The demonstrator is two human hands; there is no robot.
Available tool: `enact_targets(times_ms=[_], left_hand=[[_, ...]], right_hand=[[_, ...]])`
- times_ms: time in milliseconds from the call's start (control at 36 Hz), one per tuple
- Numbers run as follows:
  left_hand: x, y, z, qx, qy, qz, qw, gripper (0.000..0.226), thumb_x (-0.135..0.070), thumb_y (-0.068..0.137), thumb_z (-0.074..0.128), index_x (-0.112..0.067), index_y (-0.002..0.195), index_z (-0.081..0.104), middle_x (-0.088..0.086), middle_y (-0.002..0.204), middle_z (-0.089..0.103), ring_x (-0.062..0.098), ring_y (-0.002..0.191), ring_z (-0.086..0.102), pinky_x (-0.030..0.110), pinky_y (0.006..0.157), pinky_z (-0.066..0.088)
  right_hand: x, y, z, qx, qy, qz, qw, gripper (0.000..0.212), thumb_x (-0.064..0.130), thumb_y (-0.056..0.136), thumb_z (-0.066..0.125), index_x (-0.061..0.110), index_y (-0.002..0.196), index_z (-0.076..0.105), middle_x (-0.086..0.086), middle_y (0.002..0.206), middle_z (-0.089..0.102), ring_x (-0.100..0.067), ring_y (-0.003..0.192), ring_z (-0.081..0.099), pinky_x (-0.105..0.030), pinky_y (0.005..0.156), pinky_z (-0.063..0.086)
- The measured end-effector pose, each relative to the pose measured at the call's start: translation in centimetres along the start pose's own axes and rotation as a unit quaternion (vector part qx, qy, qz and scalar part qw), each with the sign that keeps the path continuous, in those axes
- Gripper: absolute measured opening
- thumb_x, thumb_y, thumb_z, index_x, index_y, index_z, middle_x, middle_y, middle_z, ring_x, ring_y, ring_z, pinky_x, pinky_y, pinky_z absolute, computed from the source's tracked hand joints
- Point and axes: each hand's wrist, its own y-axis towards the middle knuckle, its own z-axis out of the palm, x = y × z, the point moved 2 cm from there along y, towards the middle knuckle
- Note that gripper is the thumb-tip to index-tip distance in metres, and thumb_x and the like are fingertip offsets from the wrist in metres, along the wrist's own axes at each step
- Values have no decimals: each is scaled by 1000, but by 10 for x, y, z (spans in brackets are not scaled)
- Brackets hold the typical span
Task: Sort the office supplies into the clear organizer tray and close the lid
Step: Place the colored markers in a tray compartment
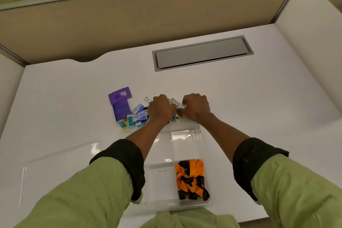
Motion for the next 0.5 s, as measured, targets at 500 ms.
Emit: enact_targets(times_ms=[500], left_hand=[[12,-45,-48,-87,-233,-40,968,26,-39,93,76,-18,79,72,1,74,72,19,77,72,37,74,59]], right_hand=[[11,-45,-47,-163,235,7,958,23,27,76,75,16,96,66,2,91,66,-16,77,60,-29,67,48]])
